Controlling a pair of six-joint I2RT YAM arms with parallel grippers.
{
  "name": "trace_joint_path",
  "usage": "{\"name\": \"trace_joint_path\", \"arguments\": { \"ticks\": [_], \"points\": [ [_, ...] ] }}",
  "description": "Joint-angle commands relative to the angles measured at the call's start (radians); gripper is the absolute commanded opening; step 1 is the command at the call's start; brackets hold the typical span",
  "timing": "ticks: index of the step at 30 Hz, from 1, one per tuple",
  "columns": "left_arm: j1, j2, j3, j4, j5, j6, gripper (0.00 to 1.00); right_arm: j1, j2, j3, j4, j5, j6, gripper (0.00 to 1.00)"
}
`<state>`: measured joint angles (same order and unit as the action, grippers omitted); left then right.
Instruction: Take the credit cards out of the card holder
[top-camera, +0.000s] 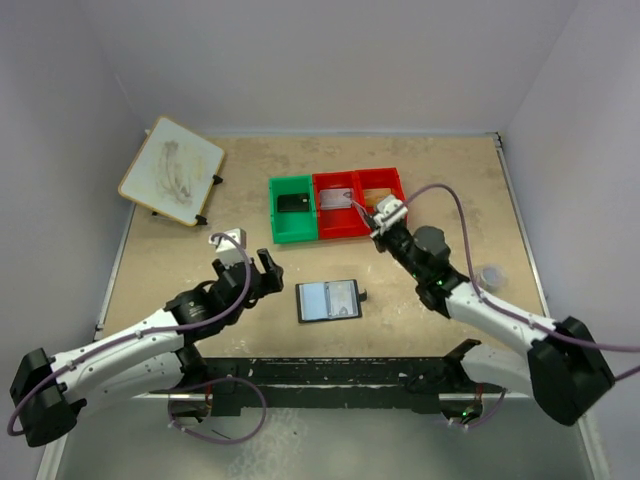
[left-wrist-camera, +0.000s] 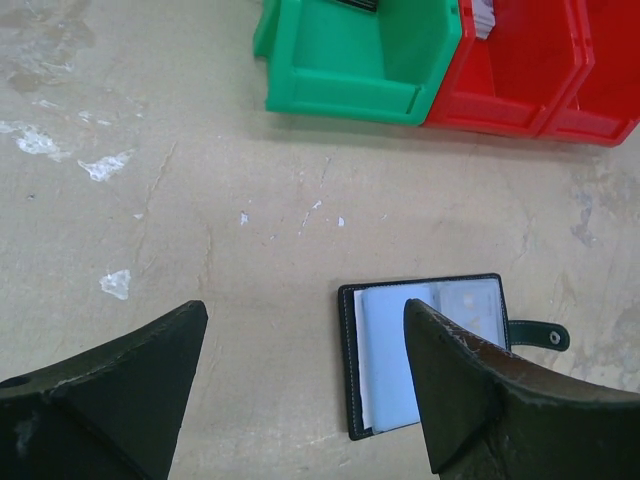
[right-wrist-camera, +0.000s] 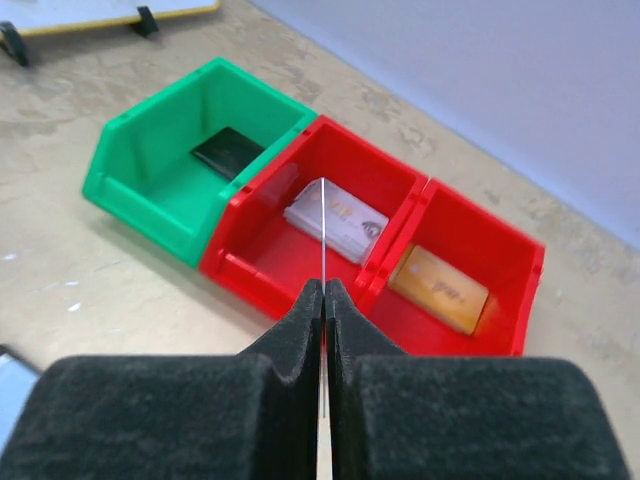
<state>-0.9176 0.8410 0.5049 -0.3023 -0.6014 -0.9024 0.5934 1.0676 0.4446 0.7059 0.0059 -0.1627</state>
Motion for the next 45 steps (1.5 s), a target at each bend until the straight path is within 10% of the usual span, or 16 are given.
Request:
{"name": "trace_joint_path", "arguments": {
  "ticks": [1,19,45],
  "points": [
    [0.0,-0.08,-0.019,-0.059,-0.055,-0.035,0.78,-0.048,0.168,0.201,-0.022,-0.082,-0.188,0.0],
    [0.0,-0.208,0.039,-0.229,-0.096,-0.002,0.78,-0.113,0.626,0.705,-0.356,-0.214,-0.43,0.0],
    [0.0,-0.26,0.054,-0.235,-0.058,0.05,0.78,-0.114,0.931,0.952,-0.453,-0.178,-0.737,0.0]
  ]
}}
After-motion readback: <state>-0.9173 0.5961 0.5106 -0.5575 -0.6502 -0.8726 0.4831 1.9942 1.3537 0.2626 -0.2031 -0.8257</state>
